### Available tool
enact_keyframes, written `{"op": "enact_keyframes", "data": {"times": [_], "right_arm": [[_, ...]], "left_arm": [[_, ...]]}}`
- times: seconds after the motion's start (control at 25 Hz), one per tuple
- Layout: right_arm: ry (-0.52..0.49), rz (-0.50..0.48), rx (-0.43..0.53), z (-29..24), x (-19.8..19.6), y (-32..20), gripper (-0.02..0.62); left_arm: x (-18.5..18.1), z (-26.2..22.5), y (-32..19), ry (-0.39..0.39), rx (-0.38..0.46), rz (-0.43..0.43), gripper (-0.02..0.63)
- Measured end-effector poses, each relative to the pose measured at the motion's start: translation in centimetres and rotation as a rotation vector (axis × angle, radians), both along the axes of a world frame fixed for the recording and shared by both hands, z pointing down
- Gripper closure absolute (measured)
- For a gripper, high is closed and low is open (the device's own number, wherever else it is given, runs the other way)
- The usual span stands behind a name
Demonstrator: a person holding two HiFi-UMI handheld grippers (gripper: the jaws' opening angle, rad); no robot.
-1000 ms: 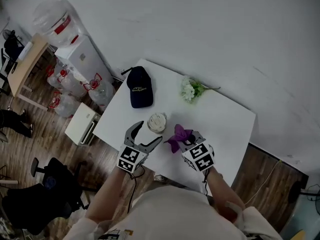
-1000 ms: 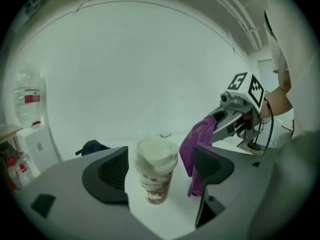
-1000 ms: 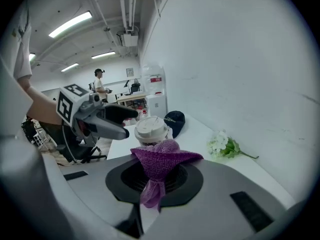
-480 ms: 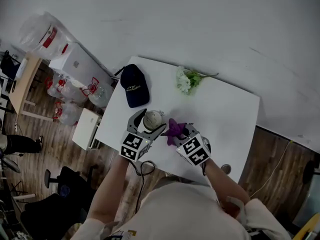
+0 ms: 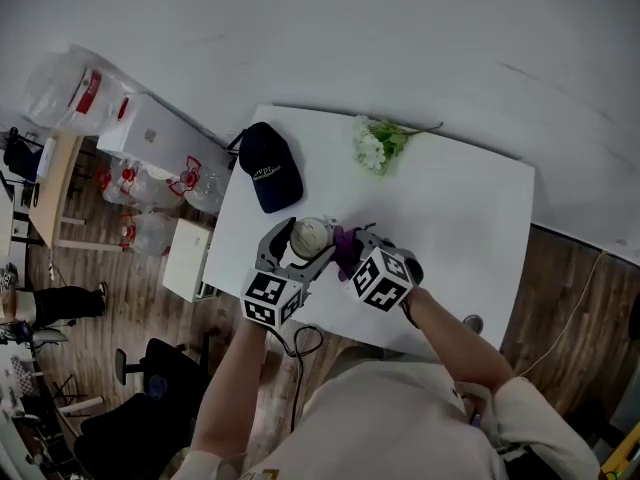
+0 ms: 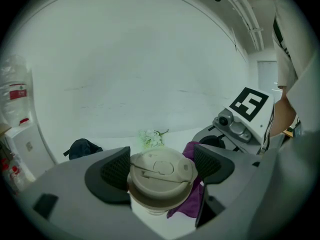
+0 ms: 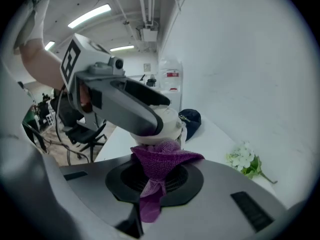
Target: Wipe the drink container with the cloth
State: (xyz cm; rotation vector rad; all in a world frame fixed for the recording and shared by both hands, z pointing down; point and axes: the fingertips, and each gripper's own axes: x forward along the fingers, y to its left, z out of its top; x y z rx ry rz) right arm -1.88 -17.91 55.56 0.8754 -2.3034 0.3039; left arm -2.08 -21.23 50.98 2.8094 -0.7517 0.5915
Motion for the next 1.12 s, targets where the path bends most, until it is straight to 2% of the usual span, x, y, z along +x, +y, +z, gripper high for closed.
{"op": "enact_keyframes", "data": {"times": [0.08,0.16,0.32,0.44,0.6,0.8,0.88,1.0,1.12], "right_arm": [[0.057,-0.039,-0.005,1.6,-0.1,-0.4,0.532],[0.069,-0.057,-0.035,3.6,-0.4,-0.7,0.532],[0.114,-0.072,-0.118,8.6,-0.3,-0.7,0.532],[0.136,-0.075,-0.128,10.8,-1.1,-0.8,0.532],[0.102,-0.079,-0.123,9.0,-1.1,-0.2,0.532],[0.015,-0.094,-0.045,1.6,-0.7,0.0,0.532],[0.029,-0.133,-0.021,0.1,-0.5,-0.2,0.531],[0.069,-0.189,-0.017,0.7,-0.2,-0.6,0.522],[0.076,-0.2,-0.083,4.1,0.0,-1.1,0.523]], "left_arm": [[-0.1,0.1,0.0,-0.008,-0.01,0.004,0.204],[-0.6,0.0,0.0,-0.015,-0.008,-0.003,0.204],[-0.4,-0.1,0.0,0.02,-0.015,-0.036,0.204],[-0.7,0.2,-0.2,0.026,-0.044,-0.059,0.202],[-0.7,0.5,-0.1,0.01,-0.07,-0.059,0.202],[-0.7,0.5,-0.1,-0.001,-0.086,-0.063,0.202],[-0.7,0.5,-0.2,-0.011,-0.095,-0.06,0.202],[-0.6,0.5,-0.1,-0.021,-0.105,-0.058,0.202],[-0.4,0.5,0.0,-0.042,-0.108,-0.063,0.202]]}}
